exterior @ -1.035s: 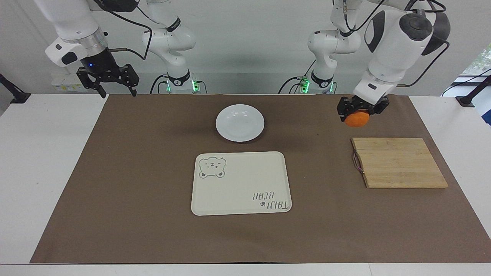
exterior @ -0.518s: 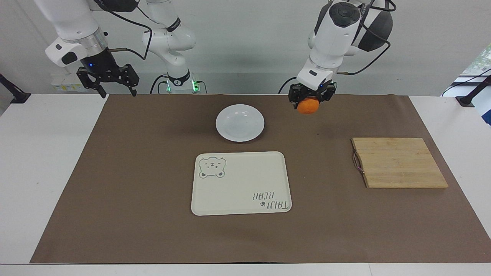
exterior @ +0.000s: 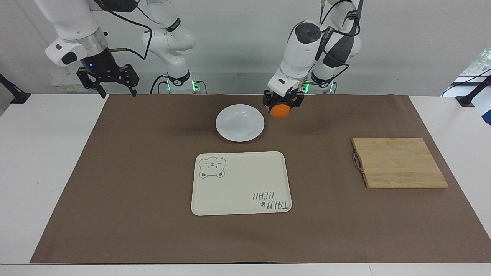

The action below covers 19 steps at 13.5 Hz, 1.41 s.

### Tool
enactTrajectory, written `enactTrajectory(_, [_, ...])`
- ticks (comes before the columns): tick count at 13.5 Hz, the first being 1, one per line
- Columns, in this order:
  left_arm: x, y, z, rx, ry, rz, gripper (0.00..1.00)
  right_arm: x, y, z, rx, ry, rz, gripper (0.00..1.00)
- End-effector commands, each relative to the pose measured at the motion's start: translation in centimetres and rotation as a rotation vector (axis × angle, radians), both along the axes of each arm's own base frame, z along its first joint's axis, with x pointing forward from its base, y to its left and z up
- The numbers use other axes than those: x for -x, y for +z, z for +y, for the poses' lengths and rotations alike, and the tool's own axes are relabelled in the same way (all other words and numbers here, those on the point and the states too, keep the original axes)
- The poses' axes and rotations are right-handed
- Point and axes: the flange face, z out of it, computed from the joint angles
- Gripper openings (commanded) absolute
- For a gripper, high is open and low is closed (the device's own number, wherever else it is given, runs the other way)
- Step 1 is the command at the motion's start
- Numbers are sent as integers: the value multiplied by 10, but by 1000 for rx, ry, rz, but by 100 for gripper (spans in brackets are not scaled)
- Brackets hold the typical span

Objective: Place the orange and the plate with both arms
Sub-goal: 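Lower the orange into the white plate and open the left gripper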

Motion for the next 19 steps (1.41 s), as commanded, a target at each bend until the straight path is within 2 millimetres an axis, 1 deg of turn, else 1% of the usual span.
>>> enactTrajectory(1, [24,-44,-33,30,32,-22,0,2,2,1,-21,-14,-8,100])
enactTrajectory(2, [30,-59,-45,39,50,-30,0,2,2,1,-21,-14,-8,100])
enactTrajectory(5, [48,-90,-82,67,58,-50,0,2,2,1,-21,-14,-8,100])
enactTrajectory(6, [51,-100,-87,75,69,-56,0,2,2,1,-21,-14,-8,100])
enactTrajectory(7, [53,-105,-85,88,78,-72,0,2,2,1,-21,-14,-8,100])
enactTrajectory(9, [68,-118,-92,96,56,-82,0,2,2,1,-21,-14,-8,100])
enactTrajectory(10, [70,-126,-95,95,51,-81,0,2,2,1,-21,-14,-8,100])
enactTrajectory(11, [71,-138,-96,85,43,-73,7,2,2,1,-21,-14,-8,100])
enactTrajectory(12, [74,-137,-100,91,36,-78,73,2,2,1,-21,-14,-8,100])
enactTrajectory(13, [76,-135,-103,91,27,-78,100,2,2,1,-21,-14,-8,100])
enactTrajectory(14, [76,-131,-103,91,22,-77,100,2,2,1,-21,-14,-8,100])
enactTrajectory(15, [72,-121,-99,95,29,-82,100,2,2,1,-21,-14,-8,100])
enactTrajectory(16, [65,-105,-95,92,36,-78,100,2,2,1,-21,-14,-8,100])
enactTrajectory(17, [53,-91,-88,74,50,-58,100,2,2,1,-21,-14,-8,100])
enactTrajectory(18, [31,-75,-76,57,79,-42,100,2,2,1,-21,-14,-8,100])
enactTrajectory(19, [8,-63,-64,44,97,-33,100,2,2,1,-21,-14,-8,100])
